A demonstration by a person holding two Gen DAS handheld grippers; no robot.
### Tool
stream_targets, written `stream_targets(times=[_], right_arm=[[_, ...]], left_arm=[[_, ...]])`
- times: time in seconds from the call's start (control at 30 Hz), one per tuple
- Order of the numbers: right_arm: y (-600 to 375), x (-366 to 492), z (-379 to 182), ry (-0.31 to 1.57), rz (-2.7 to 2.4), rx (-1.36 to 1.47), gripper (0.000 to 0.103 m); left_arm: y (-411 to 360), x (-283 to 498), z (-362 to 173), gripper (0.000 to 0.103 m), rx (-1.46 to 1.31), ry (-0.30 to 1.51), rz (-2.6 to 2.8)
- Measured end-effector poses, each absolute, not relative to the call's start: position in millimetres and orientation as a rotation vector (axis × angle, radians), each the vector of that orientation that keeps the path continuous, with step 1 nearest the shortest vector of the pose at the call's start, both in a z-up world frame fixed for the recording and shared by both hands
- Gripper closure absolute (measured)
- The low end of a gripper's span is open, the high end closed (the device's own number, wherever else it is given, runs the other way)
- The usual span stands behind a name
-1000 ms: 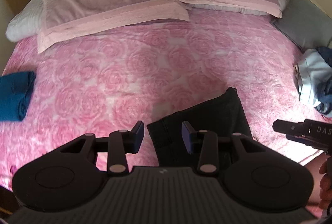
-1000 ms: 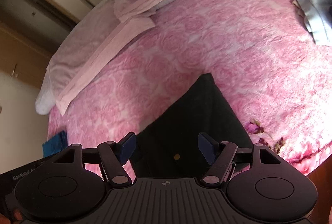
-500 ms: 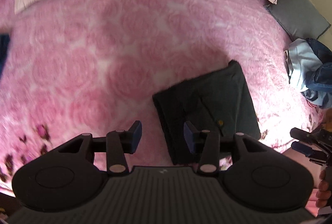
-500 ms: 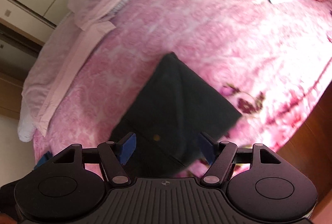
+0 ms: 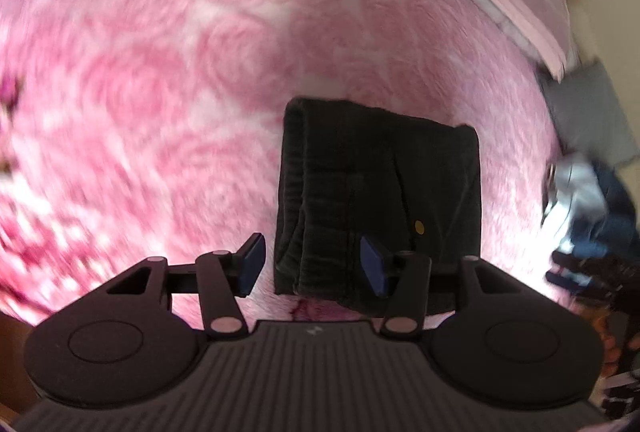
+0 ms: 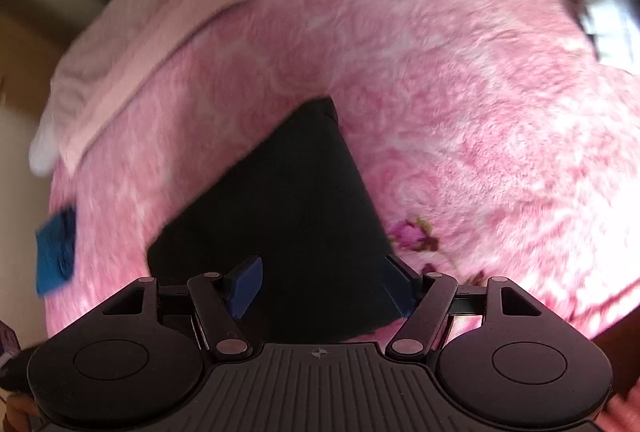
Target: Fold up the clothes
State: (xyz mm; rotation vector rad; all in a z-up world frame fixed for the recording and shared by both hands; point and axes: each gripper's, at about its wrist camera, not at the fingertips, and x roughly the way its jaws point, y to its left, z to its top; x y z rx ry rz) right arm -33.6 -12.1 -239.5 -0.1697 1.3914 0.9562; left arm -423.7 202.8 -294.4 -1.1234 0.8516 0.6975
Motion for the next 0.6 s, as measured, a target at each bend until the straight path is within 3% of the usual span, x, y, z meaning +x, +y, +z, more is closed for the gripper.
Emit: stream_targets(times=[0.1,0.23,0.6], right_arm=[[-8.6,-20.4,-267.7,1.436,0.991,-0.228,0.033],[-5.4,-10.7,-303.5,1.496,1.021,-0.222,0.020],[10.5,11.9,-365.4,1.528,1.144,-0.108,0.019]], left_arm=[[199.3,-433.6,-320.3,0.050,-1.225,0.756,0.700],[205.1,-435.2,-350.9,0.040,-1.309,0.642,0.641],[230.7,-431.9,-430.0,0.035,-1.508,0.454,0.512]])
